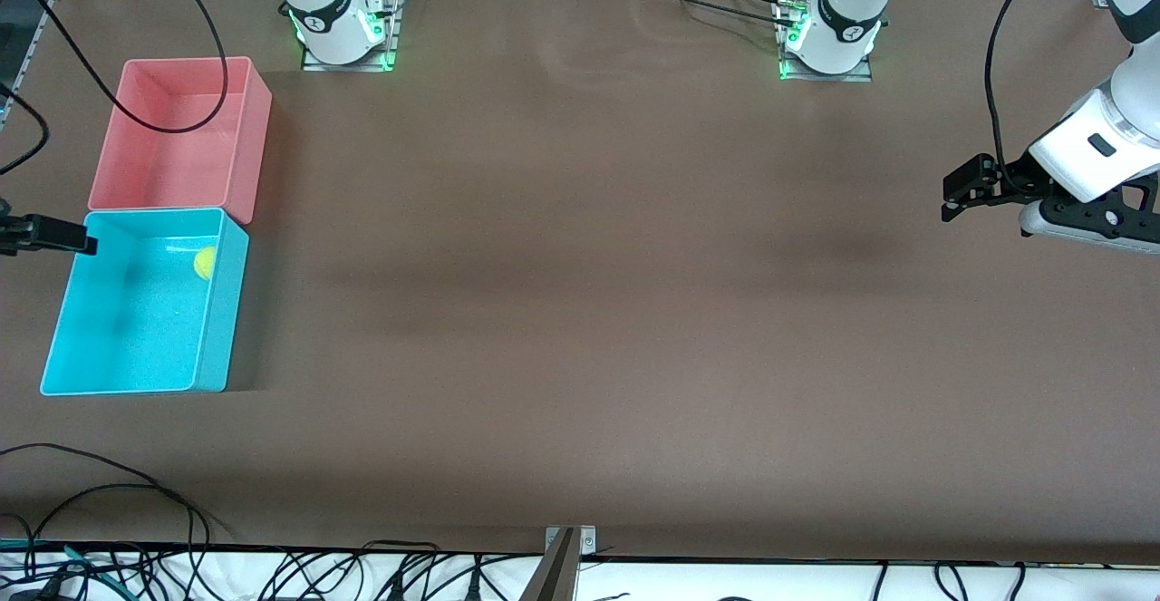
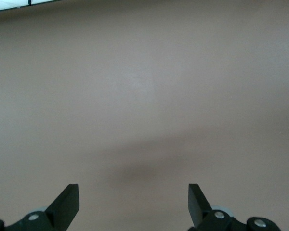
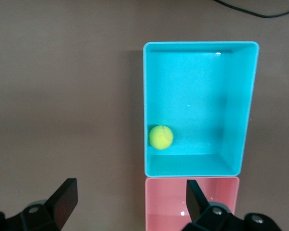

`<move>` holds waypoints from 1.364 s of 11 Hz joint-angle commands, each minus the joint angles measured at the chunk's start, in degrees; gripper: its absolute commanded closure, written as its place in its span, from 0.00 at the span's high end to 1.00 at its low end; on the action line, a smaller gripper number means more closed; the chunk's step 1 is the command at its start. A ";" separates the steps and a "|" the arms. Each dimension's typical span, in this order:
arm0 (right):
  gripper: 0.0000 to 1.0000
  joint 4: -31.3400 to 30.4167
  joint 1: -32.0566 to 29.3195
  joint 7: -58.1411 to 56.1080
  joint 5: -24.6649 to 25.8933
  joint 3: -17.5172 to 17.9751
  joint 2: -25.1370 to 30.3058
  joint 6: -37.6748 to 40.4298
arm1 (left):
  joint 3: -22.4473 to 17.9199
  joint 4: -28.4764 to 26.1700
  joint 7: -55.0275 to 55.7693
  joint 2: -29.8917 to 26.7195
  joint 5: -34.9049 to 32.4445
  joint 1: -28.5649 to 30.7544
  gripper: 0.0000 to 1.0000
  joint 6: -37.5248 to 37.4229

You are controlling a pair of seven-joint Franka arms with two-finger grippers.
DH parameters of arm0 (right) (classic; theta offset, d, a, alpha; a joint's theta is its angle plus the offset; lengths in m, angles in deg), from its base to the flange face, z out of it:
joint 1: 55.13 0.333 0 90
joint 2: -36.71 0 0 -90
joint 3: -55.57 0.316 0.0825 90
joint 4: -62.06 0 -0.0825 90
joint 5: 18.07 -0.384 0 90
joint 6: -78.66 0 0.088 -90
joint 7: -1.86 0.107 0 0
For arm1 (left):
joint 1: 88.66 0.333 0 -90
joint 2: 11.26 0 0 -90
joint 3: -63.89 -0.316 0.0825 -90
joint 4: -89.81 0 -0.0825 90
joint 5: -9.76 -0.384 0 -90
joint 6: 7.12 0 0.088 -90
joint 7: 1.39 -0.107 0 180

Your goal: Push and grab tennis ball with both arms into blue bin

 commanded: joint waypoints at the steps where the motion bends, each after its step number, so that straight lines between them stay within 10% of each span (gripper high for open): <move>1: 1.00 -23.28 -0.01 4.01 0.32 5.24 18.71 -12.09 | 0.01 0.76 -0.11 0.05 1.29 0.48 1.00 -0.99; 15: 1.00 -28.34 0.43 11.59 3.31 10.96 25.87 -11.43 | 0.10 0.84 0.77 0.14 1.37 0.39 1.00 -0.81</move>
